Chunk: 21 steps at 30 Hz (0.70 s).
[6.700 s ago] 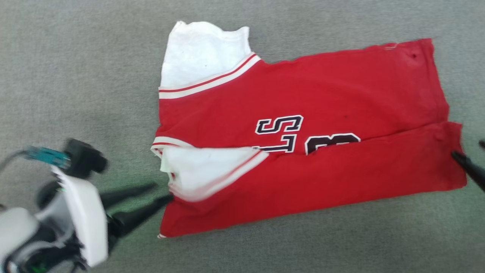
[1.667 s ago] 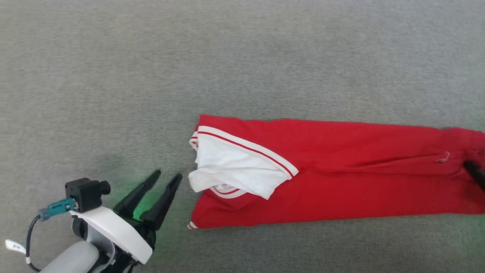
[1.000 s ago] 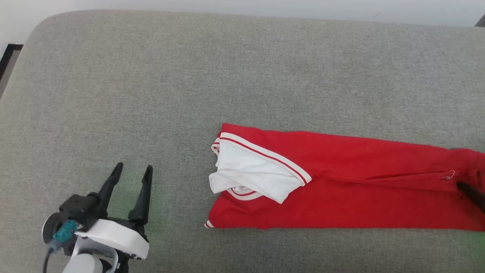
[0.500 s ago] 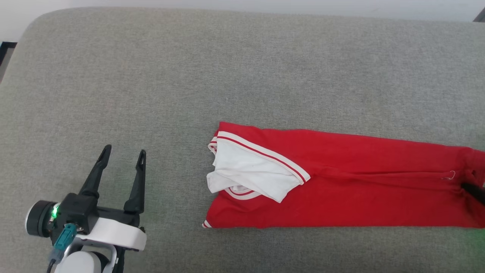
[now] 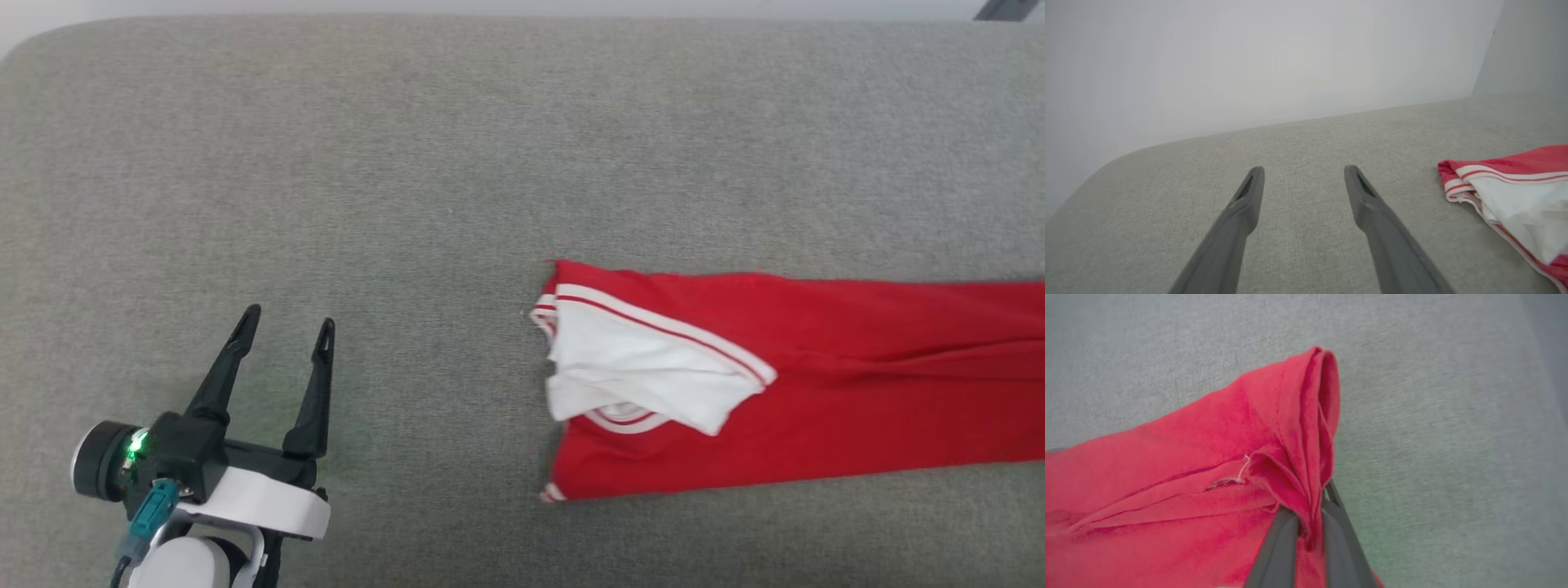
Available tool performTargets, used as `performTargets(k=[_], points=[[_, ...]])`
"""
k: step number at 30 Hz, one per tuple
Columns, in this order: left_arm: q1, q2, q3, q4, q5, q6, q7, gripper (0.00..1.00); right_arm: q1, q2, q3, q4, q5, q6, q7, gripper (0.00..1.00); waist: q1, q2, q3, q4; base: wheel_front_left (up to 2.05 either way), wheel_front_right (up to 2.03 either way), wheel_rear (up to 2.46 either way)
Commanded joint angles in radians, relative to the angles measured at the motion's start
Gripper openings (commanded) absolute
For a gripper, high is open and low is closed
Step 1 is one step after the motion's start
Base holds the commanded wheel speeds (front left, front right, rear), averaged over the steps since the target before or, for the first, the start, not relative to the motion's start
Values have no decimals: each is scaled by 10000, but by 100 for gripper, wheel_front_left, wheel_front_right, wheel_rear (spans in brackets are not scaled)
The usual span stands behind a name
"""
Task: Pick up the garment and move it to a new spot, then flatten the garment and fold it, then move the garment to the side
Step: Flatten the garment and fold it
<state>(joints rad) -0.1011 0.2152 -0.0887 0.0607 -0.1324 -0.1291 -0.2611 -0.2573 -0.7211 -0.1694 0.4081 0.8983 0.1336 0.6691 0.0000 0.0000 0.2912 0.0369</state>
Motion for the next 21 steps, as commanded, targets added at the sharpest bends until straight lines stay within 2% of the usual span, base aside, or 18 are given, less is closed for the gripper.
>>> performTargets(k=[1,6,13,16,21], points=[[-190,-37,-13,21,-4,-11,-52,100,-61,-199,-328,-62,-15,-53,70,0,0,0,61,-126,0,0,0],[-390,61,-69,76,-7,-12,-52,100,103,-581,-1333,-203,-191,-51,271,0,0,0,154,-273,0,0,0],[-471,11,38,93,39,-12,-53,100,312,-727,-2291,-428,-327,-51,497,0,0,0,187,-352,0,0,0],[-454,-53,73,128,65,-13,-53,100,493,-662,-2352,-753,-352,-51,617,0,0,0,136,-363,0,0,0],[-269,-100,123,183,0,-13,-53,100,932,-494,-1898,-1855,-291,-31,980,0,0,0,-56,-274,0,0,0]])
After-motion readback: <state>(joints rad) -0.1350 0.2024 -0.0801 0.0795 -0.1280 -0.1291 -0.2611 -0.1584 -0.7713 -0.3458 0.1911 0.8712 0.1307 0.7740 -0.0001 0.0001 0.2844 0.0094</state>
